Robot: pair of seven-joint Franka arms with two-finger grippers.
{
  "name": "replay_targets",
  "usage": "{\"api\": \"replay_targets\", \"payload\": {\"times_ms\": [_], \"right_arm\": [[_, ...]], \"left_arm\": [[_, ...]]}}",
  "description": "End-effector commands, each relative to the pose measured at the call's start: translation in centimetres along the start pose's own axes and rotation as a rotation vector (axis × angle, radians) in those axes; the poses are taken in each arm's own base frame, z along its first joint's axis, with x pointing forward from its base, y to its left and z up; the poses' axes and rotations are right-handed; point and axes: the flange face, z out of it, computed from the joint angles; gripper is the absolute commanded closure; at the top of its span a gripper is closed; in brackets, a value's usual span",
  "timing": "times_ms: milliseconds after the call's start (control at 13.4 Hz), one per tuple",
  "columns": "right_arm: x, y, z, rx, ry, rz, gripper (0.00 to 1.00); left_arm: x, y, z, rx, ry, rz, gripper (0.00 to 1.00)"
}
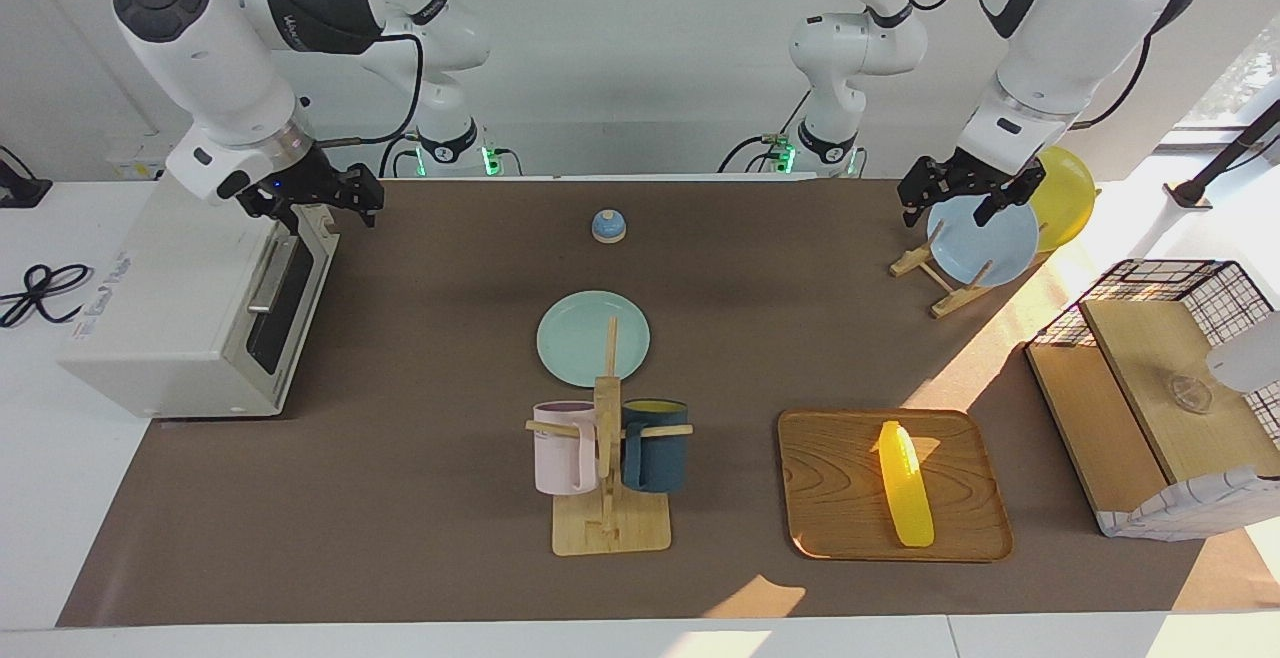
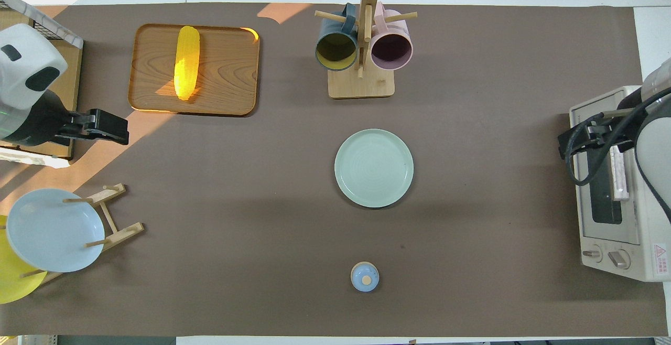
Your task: Put corn in oven
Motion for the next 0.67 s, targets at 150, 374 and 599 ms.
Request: {"api": "replay_targets", "payload": {"times_ms": [150,374,599], "right_arm": [[-0.6,-0.2,0.0,0.019,0.012,0.013,0.00],[-0.6,0.3,0.3,0.022,0.015,0.004,0.04],[-1.5,0.8,1.5,0.009,-0.004,0.010,1.00]], "left_arm": [[0.2,0.2,-0.4,0.011,0.016,0.012,0.00],[0.5,0.2,-0.7,0.004,0.046,0.006,0.00],[0.9,0.4,-0.5,-0.001,0.077,0.003,0.00]]}}
